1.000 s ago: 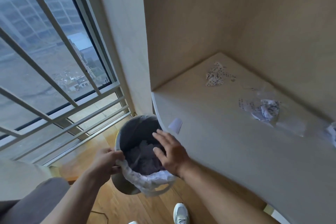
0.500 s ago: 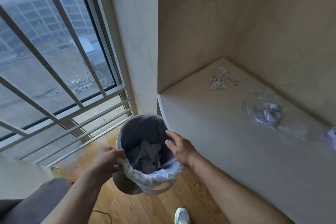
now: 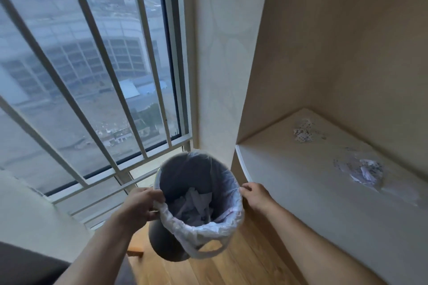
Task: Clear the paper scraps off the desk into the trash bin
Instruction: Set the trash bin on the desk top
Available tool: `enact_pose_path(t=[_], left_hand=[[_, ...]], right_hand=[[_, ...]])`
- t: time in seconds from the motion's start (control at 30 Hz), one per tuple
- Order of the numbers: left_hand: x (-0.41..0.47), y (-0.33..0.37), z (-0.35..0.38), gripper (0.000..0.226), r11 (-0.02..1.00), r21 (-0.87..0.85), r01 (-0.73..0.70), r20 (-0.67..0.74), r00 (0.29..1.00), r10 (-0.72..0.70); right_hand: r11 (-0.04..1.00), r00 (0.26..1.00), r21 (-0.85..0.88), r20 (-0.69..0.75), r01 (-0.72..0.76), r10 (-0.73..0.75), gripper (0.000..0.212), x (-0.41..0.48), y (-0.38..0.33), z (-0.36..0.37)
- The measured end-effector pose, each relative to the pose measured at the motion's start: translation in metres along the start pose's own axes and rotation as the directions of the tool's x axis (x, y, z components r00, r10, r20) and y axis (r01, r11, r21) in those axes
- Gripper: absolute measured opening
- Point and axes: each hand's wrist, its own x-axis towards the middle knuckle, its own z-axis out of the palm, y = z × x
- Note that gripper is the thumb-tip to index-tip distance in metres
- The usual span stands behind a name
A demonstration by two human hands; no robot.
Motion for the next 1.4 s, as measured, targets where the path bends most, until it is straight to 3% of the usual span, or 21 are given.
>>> enact_pose_path(t=[0.1, 0.2, 0.37, 0.53, 0.77, 1.0, 1.2, 1.3, 1.4], left_hand=[[-0.011, 0.020, -0.015, 0.006, 0.998, -0.061, -0.026, 0.024, 0.999, 0.028], [-0.019, 0.044, -0.018, 0.010, 0.994, -0.104, -0.038, 0.047, 0.998, 0.043], [-0.028, 0.087, 0.003, 0.025, 0.990, -0.129, -0.064, 0.128, 0.989, 0.081], [-0.025, 0.129, 0.057, 0.018, 0.987, -0.075, -0.141, 0.160, 0.976, 0.151], [-0.010, 0.141, 0.142, 0.014, 0.984, -0.116, -0.133, 0.205, 0.967, 0.154], [0.003, 0.155, 0.228, 0.016, 0.976, -0.168, -0.138, 0.086, 0.984, 0.154], [-0.004, 0.170, 0.270, 0.011, 0.967, -0.225, -0.123, 0.026, 0.991, 0.132], [-0.015, 0.172, 0.272, 0.017, 0.979, -0.153, -0.133, 0.012, 0.991, 0.136], [-0.026, 0.180, 0.268, 0.028, 0.987, 0.028, -0.155, -0.060, 0.986, 0.157]], right_hand=[[0.970, 1.000, 0.245, 0.009, -0.004, 0.001, 0.029, -0.004, -0.030, -0.006], [0.940, 1.000, 0.340, -0.023, 0.011, -0.003, 0.023, -0.011, -0.056, -0.024], [0.940, 0.991, 0.333, -0.128, 0.069, -0.027, 0.017, -0.034, -0.087, -0.089], [0.953, 0.959, 0.280, -0.283, 0.115, -0.033, 0.018, -0.042, -0.088, -0.161], [0.959, 0.933, 0.258, -0.360, 0.115, -0.015, 0.018, -0.013, -0.049, -0.233], [0.953, 0.952, 0.280, -0.306, 0.117, -0.027, 0.030, 0.055, -0.010, -0.298], [0.932, 0.964, 0.306, -0.232, 0.195, -0.126, 0.037, 0.096, -0.002, -0.332], [0.912, 0.975, 0.354, -0.150, 0.205, -0.161, 0.030, 0.101, 0.002, -0.341], [0.867, 0.980, 0.458, -0.074, 0.197, -0.184, 0.028, 0.100, 0.010, -0.349]])
